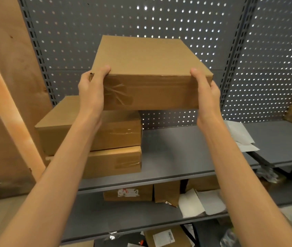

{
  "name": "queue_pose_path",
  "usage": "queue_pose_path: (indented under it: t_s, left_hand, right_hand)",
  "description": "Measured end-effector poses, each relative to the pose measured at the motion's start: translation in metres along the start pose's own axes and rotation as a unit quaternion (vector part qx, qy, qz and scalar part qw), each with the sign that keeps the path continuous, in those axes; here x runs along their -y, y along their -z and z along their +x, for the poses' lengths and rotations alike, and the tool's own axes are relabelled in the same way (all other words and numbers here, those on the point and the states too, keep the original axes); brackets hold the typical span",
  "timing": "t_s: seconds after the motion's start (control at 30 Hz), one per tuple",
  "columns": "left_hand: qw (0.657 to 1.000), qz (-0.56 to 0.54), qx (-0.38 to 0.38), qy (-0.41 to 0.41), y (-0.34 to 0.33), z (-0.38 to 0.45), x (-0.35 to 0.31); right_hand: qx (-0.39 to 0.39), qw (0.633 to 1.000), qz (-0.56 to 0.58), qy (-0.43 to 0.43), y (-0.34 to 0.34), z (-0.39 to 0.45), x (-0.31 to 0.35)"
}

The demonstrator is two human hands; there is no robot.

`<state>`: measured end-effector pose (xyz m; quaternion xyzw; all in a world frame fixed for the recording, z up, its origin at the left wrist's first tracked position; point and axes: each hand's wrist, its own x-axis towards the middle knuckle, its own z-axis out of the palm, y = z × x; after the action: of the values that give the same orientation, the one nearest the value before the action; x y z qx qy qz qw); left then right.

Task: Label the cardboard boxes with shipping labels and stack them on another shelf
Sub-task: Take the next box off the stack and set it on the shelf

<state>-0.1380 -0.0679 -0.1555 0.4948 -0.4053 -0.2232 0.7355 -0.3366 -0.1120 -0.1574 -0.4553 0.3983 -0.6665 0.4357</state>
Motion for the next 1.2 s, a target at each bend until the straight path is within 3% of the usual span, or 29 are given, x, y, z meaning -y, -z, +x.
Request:
queue_pose_path:
  t_s: [0.5, 0.9, 1.2]
  left_hand:
    - [0.998, -0.007, -0.044, 0.043, -0.138, -0.084, 0.040]
    - [0.988, 0.095, -0.041, 0.111, -0.141, -0.112, 0.117]
    - [0.981, 0.109, -0.031, 0.159, -0.141, -0.117, 0.159]
  right_hand:
    - [0.063, 0.998, -0.021, -0.019, 0.155, 0.077, -0.014]
    - [0.074, 0.990, -0.066, -0.102, 0.198, 0.081, -0.099]
    - [0.072, 0.982, -0.069, -0.157, 0.214, 0.079, -0.144]
